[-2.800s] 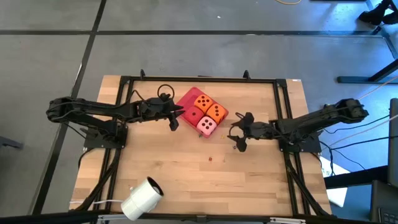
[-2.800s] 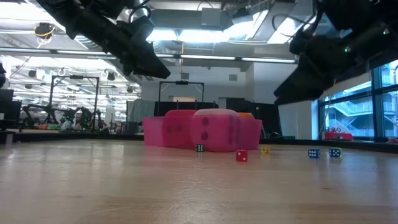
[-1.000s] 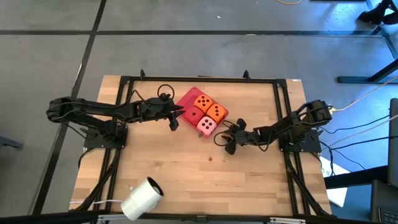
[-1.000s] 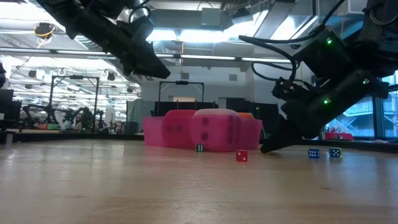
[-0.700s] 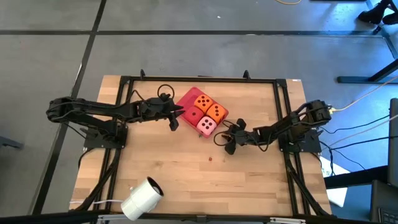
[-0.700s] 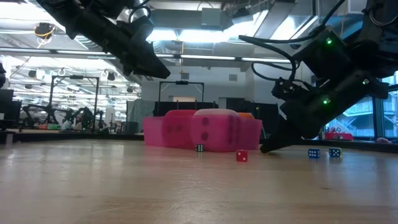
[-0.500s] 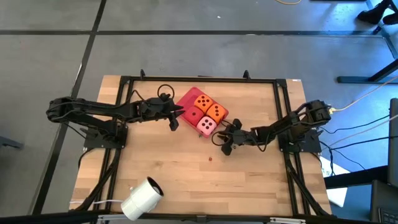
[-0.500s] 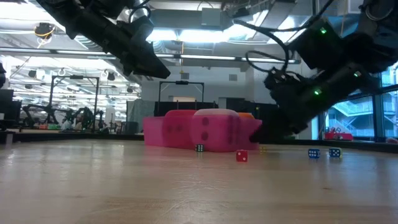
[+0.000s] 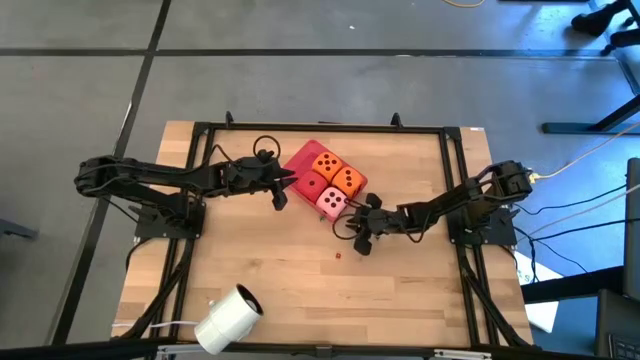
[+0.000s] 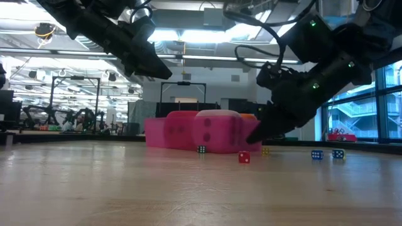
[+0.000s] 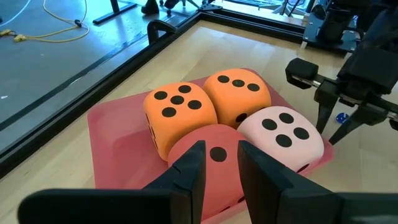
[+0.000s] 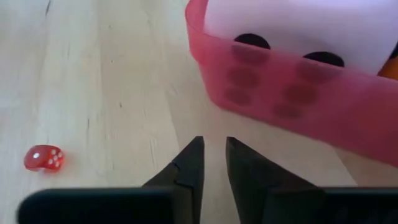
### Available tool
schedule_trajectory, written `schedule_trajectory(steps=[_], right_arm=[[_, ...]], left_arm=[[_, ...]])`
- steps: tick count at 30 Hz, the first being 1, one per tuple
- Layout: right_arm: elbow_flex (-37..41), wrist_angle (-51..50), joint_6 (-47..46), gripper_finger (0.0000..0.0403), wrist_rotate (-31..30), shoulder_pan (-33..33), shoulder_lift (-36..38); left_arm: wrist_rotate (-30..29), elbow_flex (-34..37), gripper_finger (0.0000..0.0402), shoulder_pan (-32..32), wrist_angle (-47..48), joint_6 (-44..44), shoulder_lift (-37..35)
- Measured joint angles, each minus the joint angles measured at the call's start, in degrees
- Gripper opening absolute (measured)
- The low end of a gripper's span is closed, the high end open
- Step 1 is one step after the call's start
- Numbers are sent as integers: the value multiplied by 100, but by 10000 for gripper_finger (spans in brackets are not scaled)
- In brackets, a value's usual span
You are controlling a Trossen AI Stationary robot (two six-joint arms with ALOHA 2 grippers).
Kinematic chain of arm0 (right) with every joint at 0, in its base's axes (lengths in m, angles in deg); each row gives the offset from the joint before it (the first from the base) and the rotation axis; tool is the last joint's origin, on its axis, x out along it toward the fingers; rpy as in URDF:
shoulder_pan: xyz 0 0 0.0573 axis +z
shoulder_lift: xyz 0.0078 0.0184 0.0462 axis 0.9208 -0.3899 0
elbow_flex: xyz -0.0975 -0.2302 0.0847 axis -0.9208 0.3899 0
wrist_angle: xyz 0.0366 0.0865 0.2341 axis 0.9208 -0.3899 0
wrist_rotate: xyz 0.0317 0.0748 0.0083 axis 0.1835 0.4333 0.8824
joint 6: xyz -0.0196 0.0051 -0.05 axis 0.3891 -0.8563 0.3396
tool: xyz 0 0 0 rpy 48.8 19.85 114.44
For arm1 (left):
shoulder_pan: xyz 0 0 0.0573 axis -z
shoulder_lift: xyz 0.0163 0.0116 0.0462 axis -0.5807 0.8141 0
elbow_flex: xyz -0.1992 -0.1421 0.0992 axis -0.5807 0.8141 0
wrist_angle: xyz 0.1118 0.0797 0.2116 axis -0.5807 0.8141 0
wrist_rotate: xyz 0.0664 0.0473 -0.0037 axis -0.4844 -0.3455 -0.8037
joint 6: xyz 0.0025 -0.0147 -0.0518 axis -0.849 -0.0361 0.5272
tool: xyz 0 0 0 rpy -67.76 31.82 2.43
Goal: Pick & Place Dice
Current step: Put the small yellow die into the red bin
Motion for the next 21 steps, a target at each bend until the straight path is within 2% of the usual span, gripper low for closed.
schedule_trajectory(steps=[8, 11, 15, 21], right_arm=[[0, -77, 257, 130, -96, -2, 7], [-1, -211, 455, 153, -369, -1, 7], [-2, -715, 106, 176, -717, -12, 9], [-22, -977, -309, 189, -589, -21, 27]], left_arm=[[0, 0, 86, 2, 0, -2, 1], [0, 0, 86, -1, 0, -2, 1], [0, 0, 86, 0, 1, 0, 1], [0, 0, 86, 1, 2, 0, 1]])
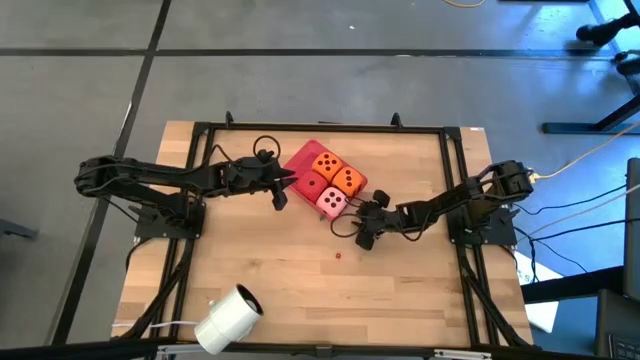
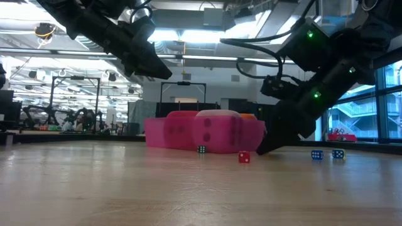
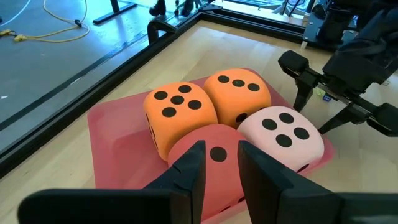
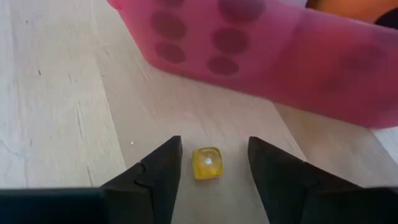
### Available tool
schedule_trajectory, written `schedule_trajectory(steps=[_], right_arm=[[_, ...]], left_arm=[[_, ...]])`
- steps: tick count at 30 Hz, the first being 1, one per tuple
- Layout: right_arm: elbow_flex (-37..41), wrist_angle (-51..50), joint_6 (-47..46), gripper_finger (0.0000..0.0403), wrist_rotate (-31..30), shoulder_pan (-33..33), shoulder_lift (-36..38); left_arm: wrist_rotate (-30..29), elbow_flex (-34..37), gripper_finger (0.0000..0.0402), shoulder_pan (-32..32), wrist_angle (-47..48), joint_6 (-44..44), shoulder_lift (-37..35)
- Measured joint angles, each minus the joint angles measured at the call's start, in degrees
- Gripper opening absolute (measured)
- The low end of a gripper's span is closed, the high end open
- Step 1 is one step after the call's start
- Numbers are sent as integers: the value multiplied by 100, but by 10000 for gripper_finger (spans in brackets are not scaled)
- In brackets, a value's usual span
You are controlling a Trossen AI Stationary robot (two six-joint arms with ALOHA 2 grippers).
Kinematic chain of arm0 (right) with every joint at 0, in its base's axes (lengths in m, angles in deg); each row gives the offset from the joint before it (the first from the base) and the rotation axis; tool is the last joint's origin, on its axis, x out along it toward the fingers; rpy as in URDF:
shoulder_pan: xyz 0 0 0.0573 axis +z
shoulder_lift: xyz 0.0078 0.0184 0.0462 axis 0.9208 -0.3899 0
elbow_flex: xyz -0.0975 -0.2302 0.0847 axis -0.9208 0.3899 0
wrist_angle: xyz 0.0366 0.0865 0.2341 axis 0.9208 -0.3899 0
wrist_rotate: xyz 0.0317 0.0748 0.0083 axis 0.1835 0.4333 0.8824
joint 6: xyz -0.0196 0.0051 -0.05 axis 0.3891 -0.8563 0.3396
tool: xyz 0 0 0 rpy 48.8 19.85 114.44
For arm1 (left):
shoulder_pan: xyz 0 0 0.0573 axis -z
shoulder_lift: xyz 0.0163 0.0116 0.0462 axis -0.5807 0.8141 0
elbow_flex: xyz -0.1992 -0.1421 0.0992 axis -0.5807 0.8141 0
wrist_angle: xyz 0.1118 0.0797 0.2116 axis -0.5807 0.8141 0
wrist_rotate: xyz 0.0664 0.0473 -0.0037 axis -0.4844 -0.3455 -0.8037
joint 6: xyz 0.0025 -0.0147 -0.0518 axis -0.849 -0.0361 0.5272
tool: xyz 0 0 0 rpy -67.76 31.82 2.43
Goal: Pick & Place Dice
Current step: Put the small yellow die into the red bin
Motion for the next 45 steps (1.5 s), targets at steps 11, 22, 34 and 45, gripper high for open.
schedule_trajectory(steps=[11, 22, 34, 45], right_arm=[[2, -27, 3, 142, 129, 0, 0], [16, 52, -16, 57, 109, -5, -5], [33, 2546, 1028, 64, 1598, -11, -28], [-1382, 3391, 2925, 74, 410, -542, -242]], left_arm=[[0, 0, 86, 0, 0, 0, 0], [2, 0, 86, -2, 0, 0, 0], [0, 0, 86, -4, 0, 0, 0], [-17, 0, 86, -4, -19, -157, 0]])
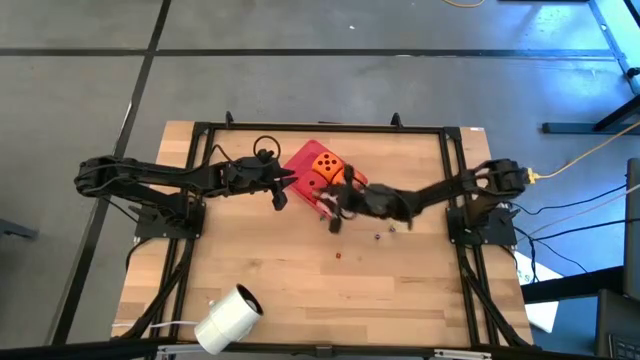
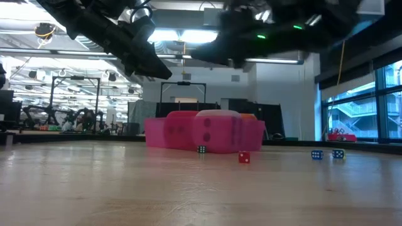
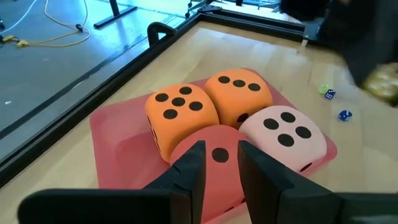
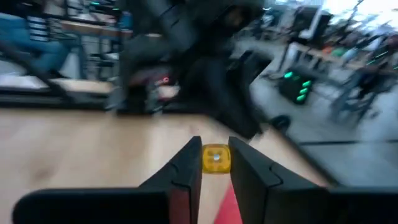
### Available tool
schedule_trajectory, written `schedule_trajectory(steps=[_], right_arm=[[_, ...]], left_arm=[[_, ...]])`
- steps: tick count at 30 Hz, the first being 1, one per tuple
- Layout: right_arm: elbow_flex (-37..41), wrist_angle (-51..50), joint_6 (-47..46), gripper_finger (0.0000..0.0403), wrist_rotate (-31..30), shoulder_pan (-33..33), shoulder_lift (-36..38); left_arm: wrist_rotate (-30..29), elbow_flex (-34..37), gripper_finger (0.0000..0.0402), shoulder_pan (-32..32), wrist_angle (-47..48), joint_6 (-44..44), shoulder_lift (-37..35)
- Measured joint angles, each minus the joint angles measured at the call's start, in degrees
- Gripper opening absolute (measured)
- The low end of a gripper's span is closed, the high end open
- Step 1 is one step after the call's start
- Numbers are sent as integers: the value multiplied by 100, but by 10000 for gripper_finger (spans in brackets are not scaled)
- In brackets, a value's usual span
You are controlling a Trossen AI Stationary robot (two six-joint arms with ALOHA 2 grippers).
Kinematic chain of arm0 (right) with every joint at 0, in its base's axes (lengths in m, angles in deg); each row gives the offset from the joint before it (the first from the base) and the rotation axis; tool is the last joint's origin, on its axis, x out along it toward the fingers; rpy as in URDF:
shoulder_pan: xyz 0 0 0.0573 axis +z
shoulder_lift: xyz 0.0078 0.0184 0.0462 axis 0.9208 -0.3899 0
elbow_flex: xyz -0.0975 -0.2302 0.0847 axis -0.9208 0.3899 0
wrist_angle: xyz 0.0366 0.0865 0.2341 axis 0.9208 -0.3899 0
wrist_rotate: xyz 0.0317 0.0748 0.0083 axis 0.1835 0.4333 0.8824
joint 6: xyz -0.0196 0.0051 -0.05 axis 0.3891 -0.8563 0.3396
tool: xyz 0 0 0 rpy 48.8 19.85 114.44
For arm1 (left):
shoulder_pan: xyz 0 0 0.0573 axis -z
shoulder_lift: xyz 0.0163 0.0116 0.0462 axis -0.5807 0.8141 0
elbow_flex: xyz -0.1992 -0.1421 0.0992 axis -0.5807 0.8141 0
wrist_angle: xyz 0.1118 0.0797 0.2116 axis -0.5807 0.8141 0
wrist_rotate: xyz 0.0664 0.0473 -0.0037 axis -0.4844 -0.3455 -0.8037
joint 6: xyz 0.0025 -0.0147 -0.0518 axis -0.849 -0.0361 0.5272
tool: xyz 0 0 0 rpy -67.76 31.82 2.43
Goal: Pick & Place Dice
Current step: Put the small yellow die into the red bin
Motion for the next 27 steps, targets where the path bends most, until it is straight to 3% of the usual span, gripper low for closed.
schedule_trajectory(steps=[2, 6, 11, 16, 23, 27], right_arm=[[-603, -509, 185, 71, 79, -272, -213], [-1848, -2557, 124, 58, 92, -819, -687], [-2807, -4291, -372, 64, 127, -1296, -1238], [-3258, -4374, -518, 72, 420, -1671, -1839], [-3543, -4551, -778, 79, 1623, -1966, -2175], [-3580, -4552, -480, 102, 1487, -1926, -2177]], left_arm=[[-29, 0, 86, 0, -69, -51, 0], [-356, 0, 85, 0, -311, -226, -43], [-1415, 0, 76, 0, 171, -340, -259], [-2427, -1, 62, -3, 738, -347, -416], [-2062, 0, 49, -2, 777, -347, -431], [-2062, 0, 45, -2, 770, -346, -431]])
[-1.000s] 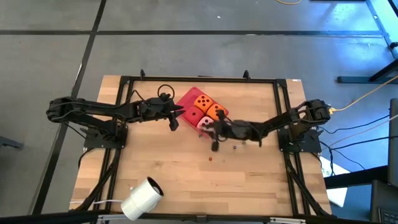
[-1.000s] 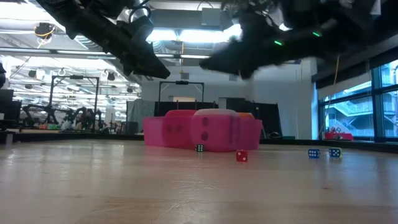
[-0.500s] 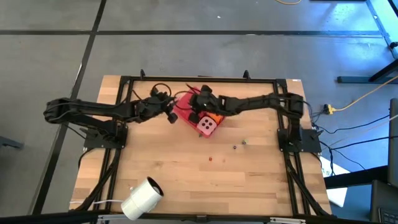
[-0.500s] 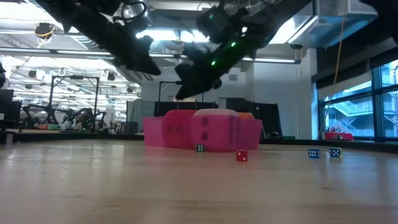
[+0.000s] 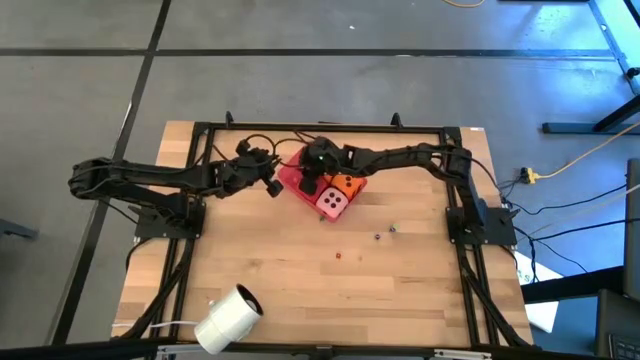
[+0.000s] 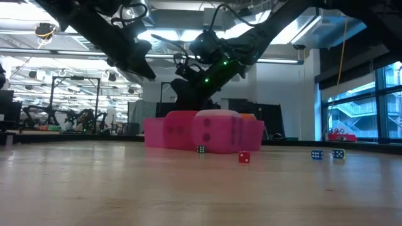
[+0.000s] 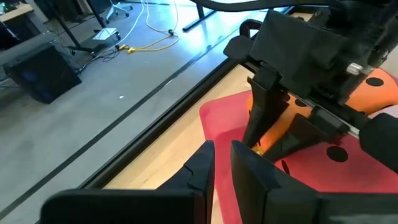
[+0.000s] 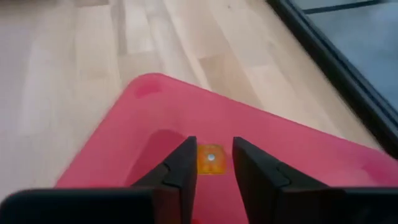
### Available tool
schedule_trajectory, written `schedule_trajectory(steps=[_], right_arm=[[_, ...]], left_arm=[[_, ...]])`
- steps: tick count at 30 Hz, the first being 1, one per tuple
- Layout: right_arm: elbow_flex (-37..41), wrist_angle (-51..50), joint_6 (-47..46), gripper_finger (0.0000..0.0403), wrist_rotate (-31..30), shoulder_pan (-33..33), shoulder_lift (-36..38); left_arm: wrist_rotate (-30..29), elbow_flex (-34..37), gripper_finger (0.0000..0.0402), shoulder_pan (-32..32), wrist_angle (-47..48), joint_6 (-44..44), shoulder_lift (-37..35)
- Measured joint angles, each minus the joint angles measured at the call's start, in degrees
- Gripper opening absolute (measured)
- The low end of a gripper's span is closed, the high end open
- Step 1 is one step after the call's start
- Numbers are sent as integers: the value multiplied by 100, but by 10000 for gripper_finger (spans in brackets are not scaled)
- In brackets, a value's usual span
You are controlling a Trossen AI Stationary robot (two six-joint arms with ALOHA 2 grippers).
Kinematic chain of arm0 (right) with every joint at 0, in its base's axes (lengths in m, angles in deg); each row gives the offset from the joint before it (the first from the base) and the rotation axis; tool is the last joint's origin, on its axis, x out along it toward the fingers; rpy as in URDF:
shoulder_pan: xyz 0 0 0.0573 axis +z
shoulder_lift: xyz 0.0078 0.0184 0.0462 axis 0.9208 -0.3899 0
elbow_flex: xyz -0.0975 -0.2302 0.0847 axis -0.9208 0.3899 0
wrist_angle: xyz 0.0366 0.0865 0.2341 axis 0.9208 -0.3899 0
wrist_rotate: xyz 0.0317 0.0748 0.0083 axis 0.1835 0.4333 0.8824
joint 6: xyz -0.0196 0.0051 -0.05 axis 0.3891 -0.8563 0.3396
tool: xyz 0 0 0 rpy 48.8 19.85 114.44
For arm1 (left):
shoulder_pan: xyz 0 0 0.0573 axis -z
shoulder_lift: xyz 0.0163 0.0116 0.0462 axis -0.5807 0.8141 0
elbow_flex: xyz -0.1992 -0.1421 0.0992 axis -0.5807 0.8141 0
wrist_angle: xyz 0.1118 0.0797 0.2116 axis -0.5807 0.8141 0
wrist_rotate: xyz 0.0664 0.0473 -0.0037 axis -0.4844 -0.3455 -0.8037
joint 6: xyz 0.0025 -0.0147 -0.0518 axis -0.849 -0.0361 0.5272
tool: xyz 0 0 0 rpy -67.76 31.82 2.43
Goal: Pick & Place Dice
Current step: Put the small yellow die into the red bin
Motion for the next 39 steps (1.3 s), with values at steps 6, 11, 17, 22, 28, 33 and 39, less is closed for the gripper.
schedule_trajectory(steps=[6, 11, 17, 22, 28, 33, 39], right_arm=[[-2, -103, -187, 144, -234, -71, 3], [-4, -188, -422, 166, 126, -46, 107], [-4, -604, -487, 178, 521, -42, 249], [-13, -899, -742, 178, 435, -42, 269], [-13, -1067, -900, 178, 435, -37, 329], [2, -1121, -937, 178, 580, -37, 451], [0, -1210, -937, 178, 874, -13, 518]], left_arm=[[11, 0, 44, 0, -3, 1, 0], [12, 0, 42, 0, -2, 2, 0], [14, 0, 44, 0, -2, 2, 0], [16, 0, 42, 0, -2, 4, 0], [28, 0, 40, 0, -2, 9, 0], [201, 0, 39, 1, -2, 17, 0], [241, 0, 42, 0, -2, 15, 0]])
